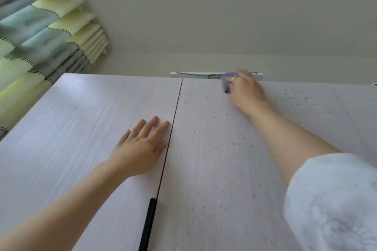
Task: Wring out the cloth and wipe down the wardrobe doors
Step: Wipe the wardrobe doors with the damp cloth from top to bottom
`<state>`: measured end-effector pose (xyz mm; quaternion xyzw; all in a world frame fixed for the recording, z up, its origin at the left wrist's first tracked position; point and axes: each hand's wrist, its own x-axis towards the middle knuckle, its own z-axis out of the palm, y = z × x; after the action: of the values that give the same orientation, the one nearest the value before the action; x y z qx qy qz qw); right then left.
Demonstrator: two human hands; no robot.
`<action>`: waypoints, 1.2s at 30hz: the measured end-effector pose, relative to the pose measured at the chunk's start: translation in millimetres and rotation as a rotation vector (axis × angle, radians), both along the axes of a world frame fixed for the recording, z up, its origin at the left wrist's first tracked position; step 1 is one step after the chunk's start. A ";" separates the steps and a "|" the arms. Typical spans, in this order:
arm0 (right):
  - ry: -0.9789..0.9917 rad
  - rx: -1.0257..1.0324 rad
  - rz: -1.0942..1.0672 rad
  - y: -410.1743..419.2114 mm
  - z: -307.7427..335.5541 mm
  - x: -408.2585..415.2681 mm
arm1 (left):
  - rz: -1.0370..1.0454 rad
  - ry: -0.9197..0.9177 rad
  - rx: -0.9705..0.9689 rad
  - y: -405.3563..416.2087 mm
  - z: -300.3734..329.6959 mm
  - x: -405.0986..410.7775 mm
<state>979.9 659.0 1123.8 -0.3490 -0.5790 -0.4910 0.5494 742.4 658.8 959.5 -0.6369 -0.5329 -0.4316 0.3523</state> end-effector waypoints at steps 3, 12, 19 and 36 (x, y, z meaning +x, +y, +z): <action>0.204 0.044 0.037 -11.8 -9.6 84.0 | -0.014 -0.035 0.004 0.7 0.0 0.9; 0.497 0.021 0.057 -26.4 -28.2 148.2 | -0.085 -0.182 0.023 4.3 -4.8 21.0; 0.016 0.088 0.109 12.6 -28.7 -17.9 | -0.046 -0.170 0.014 2.6 -6.8 22.8; 0.283 0.091 0.168 -18.9 -57.4 129.0 | -0.082 -0.208 0.056 10.9 -8.8 19.5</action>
<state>1108.8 640.1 1066.4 -0.3398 -0.5002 -0.4149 0.6798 761.9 669.6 950.6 -0.5999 -0.5276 -0.5243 0.2949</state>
